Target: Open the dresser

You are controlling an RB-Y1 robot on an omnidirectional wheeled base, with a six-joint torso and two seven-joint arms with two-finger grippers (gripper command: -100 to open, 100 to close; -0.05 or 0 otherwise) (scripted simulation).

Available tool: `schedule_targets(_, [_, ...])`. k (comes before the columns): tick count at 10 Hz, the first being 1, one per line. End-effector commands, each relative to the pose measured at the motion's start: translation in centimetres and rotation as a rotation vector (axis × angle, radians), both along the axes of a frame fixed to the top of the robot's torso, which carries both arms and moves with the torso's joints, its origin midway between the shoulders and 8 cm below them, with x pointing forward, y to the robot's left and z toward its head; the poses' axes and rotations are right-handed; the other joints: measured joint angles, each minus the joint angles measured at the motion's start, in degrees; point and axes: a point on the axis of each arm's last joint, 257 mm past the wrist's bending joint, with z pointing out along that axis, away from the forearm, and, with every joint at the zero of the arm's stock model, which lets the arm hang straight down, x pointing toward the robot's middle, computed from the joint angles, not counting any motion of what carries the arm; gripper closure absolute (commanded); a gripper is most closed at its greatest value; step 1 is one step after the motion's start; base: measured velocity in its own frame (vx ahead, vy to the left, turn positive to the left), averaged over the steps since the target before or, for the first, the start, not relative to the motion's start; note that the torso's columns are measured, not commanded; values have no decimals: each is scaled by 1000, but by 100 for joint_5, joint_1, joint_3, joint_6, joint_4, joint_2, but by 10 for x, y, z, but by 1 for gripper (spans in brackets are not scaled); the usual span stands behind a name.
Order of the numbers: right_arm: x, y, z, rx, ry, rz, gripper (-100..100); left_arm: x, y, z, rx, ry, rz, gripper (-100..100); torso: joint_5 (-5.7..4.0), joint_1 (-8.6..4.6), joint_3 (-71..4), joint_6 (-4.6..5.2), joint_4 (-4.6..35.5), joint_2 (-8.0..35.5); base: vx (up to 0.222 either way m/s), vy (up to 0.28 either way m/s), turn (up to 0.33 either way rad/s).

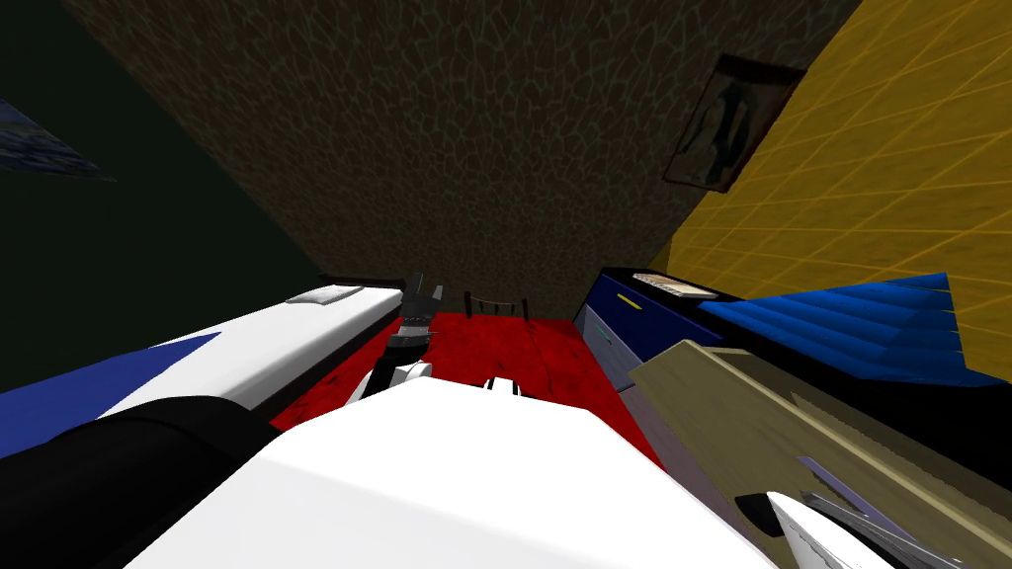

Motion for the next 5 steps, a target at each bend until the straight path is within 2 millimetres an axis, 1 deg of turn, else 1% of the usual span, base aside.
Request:
schedule_targets(1, [2, -15, 15, 8, 1, 10, -100, 0, 0, 0, 0, 0, 0, 0, -17, -39, -8, -23, -4, -20, 39, 56, -24])
schedule_targets(2, [3, -22, 23, 11, 1, 16, -100, 0, 0, 0, 0, 0, 0, 0, -30, -74, -22, -38, -11, -44, 40, 31, -31])
schedule_targets(4, [5, -29, 31, 14, 1, 22, -100, 0, 0, 0, 0, 0, 0, 0, -10, -35, -25, -47, -9, -44, 29, 15, -29])
schedule_targets(5, [7, -36, 40, 18, 0, 29, -100, 0, 0, 0, 0, 0, 0, 0, -1, -11, -22, -51, -6, -39, 20, 38, -38])
